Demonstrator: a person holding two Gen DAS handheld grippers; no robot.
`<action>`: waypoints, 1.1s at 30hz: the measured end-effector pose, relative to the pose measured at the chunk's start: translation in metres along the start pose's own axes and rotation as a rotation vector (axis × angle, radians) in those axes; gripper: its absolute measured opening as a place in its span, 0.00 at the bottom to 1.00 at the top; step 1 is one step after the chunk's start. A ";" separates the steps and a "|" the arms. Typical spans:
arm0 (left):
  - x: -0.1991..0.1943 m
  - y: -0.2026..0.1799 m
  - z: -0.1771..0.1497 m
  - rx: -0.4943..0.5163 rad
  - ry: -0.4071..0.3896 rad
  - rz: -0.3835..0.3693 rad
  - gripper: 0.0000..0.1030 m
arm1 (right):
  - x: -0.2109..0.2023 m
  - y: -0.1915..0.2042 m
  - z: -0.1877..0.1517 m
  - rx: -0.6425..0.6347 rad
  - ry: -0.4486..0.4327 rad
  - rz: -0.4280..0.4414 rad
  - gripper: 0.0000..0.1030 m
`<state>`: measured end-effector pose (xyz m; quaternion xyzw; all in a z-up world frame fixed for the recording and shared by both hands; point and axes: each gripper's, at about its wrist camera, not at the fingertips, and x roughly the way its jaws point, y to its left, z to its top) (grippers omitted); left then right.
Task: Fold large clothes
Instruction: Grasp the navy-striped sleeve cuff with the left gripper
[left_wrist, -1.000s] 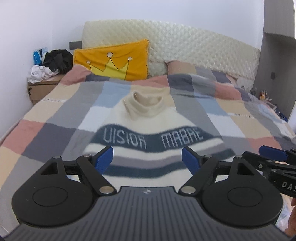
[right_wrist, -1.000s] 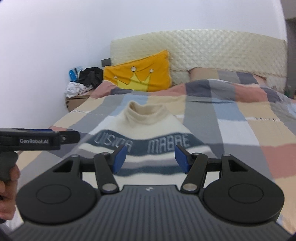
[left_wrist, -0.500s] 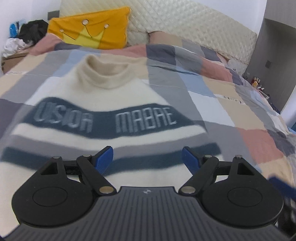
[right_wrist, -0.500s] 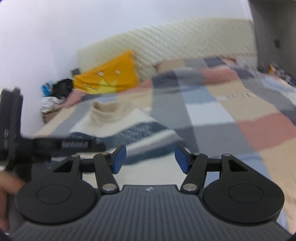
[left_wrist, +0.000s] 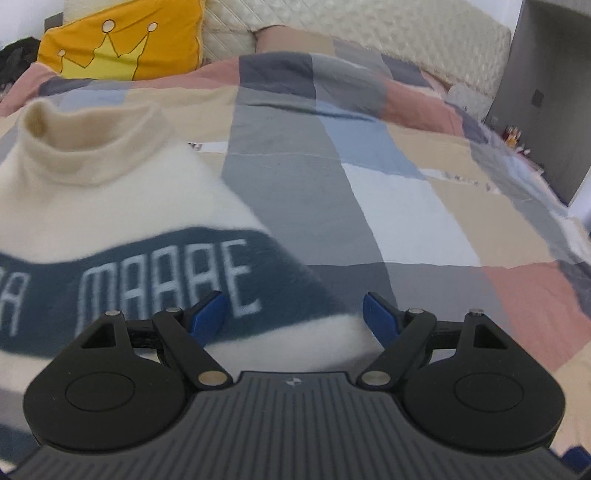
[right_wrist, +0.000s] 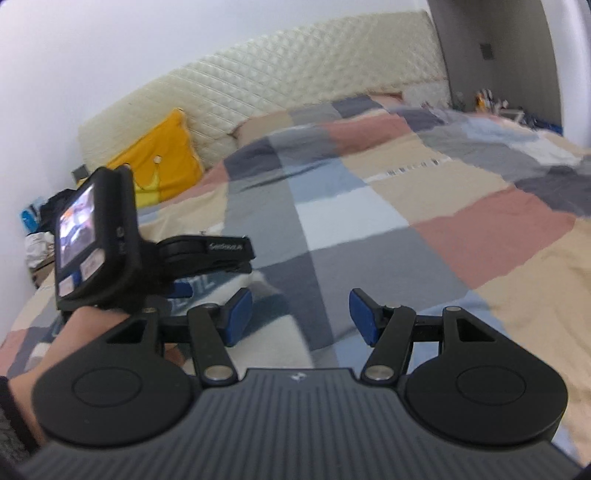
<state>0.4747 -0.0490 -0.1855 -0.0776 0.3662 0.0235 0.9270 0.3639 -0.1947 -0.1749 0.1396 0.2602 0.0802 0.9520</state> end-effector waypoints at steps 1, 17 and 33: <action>0.009 -0.004 0.000 0.015 0.002 0.019 0.82 | 0.003 -0.003 0.000 0.019 0.007 -0.002 0.60; -0.001 -0.004 0.003 0.148 -0.004 0.152 0.18 | 0.010 -0.012 -0.001 0.076 -0.020 -0.055 0.60; -0.141 0.183 -0.019 -0.184 -0.037 0.151 0.13 | 0.003 0.018 -0.003 -0.023 -0.014 0.092 0.60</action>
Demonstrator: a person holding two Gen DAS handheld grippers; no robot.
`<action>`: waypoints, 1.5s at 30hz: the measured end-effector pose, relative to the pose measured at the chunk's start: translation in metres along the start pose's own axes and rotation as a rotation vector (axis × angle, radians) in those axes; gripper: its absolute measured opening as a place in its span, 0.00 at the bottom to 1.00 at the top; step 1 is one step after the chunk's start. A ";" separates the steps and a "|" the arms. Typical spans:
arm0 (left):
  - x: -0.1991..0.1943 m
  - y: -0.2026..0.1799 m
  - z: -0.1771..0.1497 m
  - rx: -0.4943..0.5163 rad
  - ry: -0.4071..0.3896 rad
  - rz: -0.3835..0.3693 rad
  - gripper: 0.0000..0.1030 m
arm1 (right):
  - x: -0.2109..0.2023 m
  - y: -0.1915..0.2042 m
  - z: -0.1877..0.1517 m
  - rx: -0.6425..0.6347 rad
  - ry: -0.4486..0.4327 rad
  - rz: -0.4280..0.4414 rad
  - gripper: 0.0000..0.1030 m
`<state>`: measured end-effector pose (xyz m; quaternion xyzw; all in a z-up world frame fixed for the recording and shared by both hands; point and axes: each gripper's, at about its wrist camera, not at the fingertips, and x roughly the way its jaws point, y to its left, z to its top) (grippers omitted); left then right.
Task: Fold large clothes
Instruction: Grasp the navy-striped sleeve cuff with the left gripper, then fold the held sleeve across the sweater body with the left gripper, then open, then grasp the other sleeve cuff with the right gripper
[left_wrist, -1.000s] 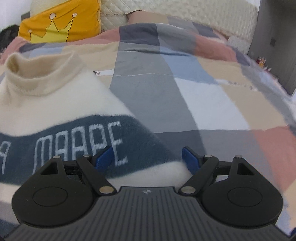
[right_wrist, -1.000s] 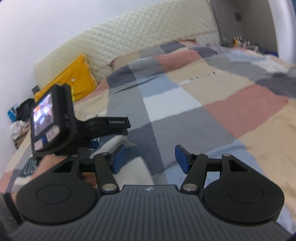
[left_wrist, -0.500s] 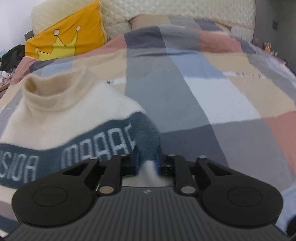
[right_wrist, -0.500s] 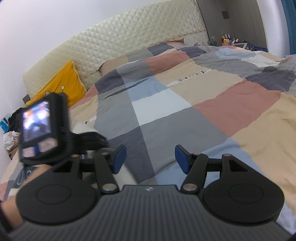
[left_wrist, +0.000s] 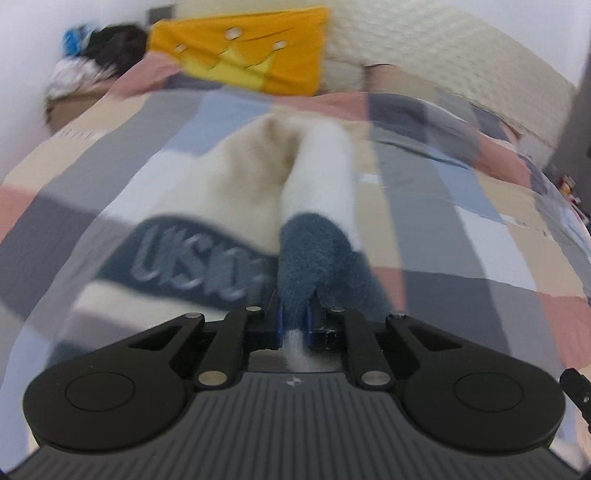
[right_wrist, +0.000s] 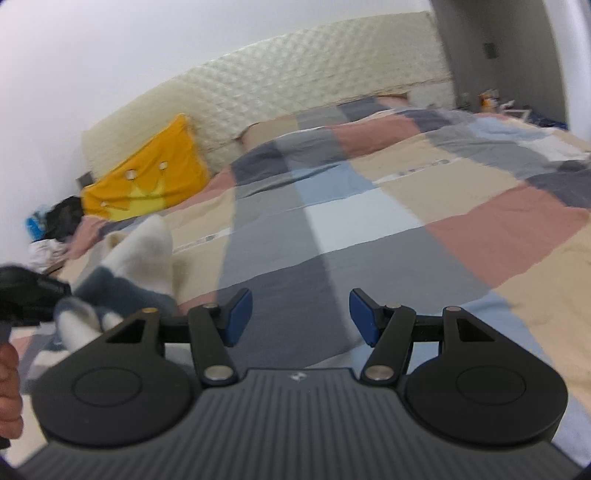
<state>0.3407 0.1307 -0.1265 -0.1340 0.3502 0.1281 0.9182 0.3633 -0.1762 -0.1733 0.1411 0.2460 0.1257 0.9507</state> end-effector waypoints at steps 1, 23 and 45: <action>-0.001 0.013 -0.003 -0.020 0.004 0.006 0.13 | 0.001 0.003 -0.001 -0.009 0.017 0.025 0.60; -0.017 0.096 -0.048 -0.230 0.037 -0.052 0.43 | 0.030 0.059 -0.049 -0.027 0.416 0.447 0.60; -0.136 0.072 -0.140 -0.217 -0.028 -0.191 0.45 | -0.036 0.052 -0.056 -0.084 0.362 0.264 0.31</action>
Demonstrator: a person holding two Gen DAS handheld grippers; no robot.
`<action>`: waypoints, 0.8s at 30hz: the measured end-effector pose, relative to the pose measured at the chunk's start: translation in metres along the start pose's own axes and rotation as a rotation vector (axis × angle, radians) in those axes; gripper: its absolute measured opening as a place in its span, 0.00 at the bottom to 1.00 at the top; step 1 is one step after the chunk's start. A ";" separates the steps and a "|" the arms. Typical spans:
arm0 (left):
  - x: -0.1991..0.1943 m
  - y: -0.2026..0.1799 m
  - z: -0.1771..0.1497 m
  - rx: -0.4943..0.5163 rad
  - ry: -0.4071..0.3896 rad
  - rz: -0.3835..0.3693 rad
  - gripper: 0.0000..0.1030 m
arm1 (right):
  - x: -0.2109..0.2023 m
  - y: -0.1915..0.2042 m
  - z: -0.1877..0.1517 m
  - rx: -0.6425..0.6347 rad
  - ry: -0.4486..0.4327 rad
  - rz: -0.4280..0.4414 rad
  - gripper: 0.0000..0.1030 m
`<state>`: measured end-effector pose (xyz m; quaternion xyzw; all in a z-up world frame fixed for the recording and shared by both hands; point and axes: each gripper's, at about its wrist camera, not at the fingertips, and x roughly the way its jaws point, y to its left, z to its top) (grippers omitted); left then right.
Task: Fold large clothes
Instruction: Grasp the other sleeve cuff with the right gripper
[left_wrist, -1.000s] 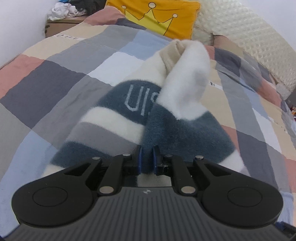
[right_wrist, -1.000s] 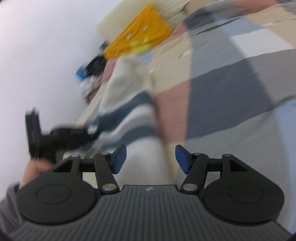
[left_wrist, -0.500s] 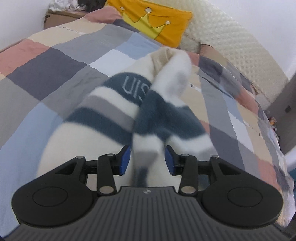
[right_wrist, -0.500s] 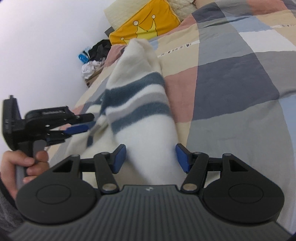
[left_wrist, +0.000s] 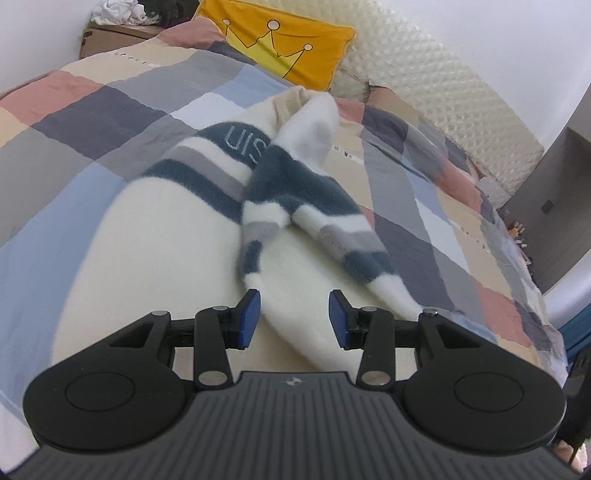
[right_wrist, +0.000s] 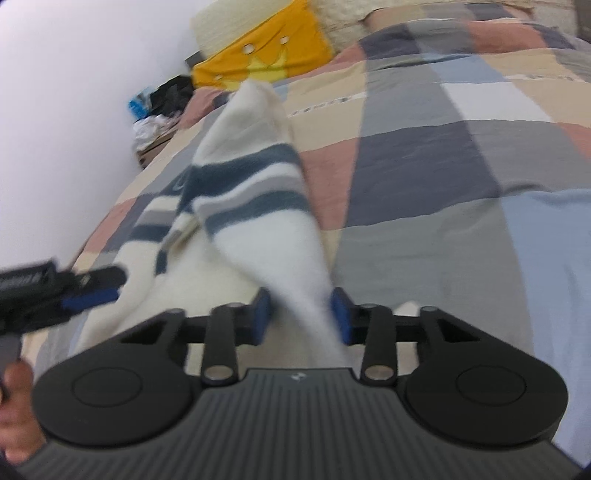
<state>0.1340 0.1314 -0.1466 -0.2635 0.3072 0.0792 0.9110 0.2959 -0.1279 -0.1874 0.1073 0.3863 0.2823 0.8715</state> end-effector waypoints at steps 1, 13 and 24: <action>-0.002 0.000 0.000 0.000 -0.003 -0.003 0.45 | -0.002 -0.002 0.001 0.015 -0.004 -0.014 0.29; 0.017 0.015 0.005 -0.064 0.031 0.009 0.45 | 0.020 -0.005 -0.011 0.003 0.108 -0.133 0.19; 0.031 0.023 0.005 -0.093 0.064 -0.003 0.45 | -0.008 -0.003 0.039 -0.125 0.035 -0.234 0.12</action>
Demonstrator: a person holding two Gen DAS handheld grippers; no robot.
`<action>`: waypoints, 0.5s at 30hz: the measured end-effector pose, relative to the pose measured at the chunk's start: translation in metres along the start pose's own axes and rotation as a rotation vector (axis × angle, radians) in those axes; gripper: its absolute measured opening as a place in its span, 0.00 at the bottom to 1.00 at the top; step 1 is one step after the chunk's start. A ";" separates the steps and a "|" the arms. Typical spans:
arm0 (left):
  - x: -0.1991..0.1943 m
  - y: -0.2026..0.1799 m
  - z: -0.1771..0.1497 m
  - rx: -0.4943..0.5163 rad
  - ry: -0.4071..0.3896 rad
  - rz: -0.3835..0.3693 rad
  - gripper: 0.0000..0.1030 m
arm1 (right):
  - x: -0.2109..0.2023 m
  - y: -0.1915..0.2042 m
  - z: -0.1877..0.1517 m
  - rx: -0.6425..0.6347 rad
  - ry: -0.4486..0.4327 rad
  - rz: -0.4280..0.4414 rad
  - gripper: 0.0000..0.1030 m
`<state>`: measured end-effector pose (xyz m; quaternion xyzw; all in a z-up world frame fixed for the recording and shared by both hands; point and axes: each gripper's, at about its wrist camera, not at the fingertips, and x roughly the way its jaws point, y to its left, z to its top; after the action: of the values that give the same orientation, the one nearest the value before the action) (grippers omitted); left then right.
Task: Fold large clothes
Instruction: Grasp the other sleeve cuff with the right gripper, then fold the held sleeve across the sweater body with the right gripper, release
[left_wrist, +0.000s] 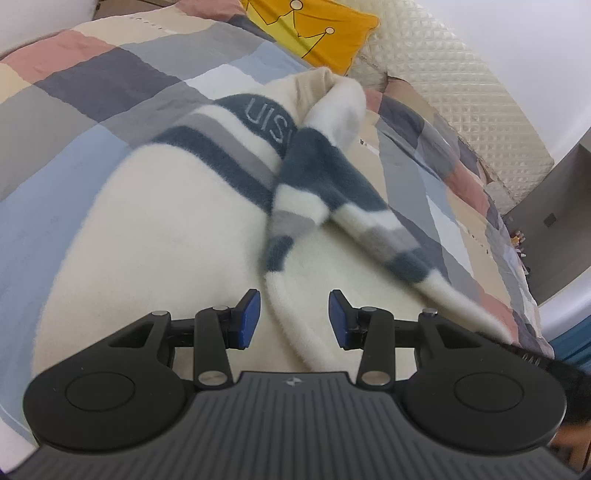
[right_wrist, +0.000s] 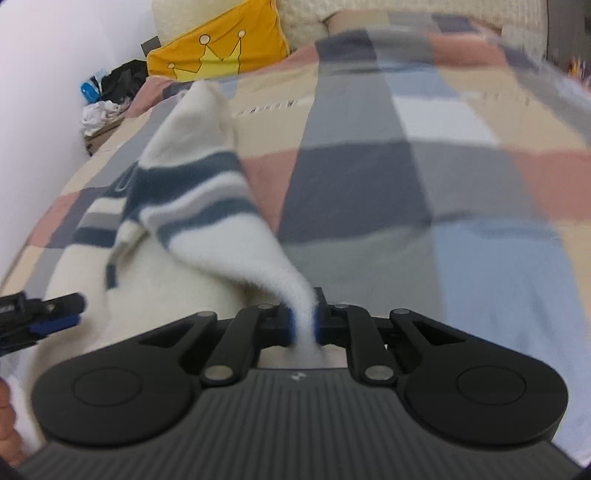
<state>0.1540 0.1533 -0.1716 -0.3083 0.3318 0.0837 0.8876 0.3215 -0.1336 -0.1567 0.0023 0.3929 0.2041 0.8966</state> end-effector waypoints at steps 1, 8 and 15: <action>0.002 0.000 0.001 0.000 0.002 0.000 0.45 | 0.000 -0.006 0.008 -0.016 -0.009 -0.032 0.12; 0.016 -0.004 0.007 0.009 0.005 -0.007 0.45 | 0.010 -0.065 0.077 -0.080 -0.058 -0.254 0.11; 0.029 -0.011 0.009 0.031 0.020 -0.015 0.45 | 0.021 -0.110 0.178 -0.072 -0.192 -0.455 0.11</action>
<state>0.1847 0.1485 -0.1794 -0.2977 0.3394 0.0686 0.8896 0.5000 -0.1984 -0.0667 -0.0989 0.2887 0.0095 0.9523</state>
